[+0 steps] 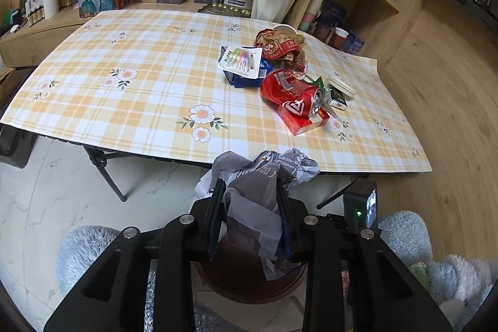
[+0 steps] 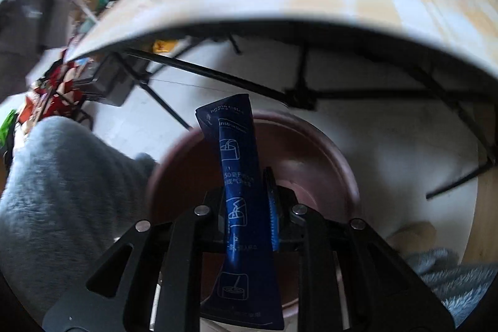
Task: Collect trash
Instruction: 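Carry both items over the bin while the right tool opens, dropping the blue tube, then open the left tool over the bin to drop the grey wrapper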
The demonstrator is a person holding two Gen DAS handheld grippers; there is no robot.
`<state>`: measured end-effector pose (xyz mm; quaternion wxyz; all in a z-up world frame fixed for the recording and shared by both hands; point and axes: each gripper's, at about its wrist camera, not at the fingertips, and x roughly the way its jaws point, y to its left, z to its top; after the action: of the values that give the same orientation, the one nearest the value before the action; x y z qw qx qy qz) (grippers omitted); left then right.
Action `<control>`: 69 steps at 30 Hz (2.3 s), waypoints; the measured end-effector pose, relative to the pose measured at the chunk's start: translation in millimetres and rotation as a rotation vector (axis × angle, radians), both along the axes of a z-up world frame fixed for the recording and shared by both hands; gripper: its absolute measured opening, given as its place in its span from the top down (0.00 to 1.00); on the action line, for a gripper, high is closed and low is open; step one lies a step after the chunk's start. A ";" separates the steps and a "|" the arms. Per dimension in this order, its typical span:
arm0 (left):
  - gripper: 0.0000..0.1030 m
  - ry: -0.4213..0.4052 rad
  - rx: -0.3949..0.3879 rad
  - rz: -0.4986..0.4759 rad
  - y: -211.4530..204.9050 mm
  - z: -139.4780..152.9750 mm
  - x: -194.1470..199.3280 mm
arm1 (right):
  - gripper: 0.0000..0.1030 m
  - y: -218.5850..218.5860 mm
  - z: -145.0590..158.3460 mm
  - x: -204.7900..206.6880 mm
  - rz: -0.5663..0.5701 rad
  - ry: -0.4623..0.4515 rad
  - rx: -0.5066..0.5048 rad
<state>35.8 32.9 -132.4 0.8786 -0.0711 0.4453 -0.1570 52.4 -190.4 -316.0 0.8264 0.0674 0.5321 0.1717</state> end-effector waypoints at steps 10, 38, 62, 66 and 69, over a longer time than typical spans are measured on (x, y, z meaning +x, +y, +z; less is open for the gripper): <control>0.71 0.020 0.010 -0.011 -8.3 -7.7 1.0 | 0.80 -29.5 -23.3 2.2 -0.126 0.098 -0.038; 0.71 0.012 0.006 -0.021 -11.7 -13.9 -6.0 | 0.06 -51.5 119.3 -41.6 -0.229 -0.435 0.024; 0.70 0.116 -0.017 -0.205 -41.5 -111.2 28.0 | 0.06 -80.9 100.4 -38.0 -0.455 -0.437 -0.129; 0.68 0.101 -0.040 -0.195 -37.3 -108.4 28.7 | 0.06 -77.7 100.1 -37.4 -0.440 -0.440 -0.141; 0.63 0.080 -0.023 -0.204 -39.7 -104.5 23.1 | 0.06 -77.0 99.8 -37.1 -0.438 -0.436 -0.144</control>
<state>58.9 -6.8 -236.9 0.8388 -0.0415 0.4830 -0.2478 15.3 -267.4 -216.2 0.9409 0.0836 0.3259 -0.0382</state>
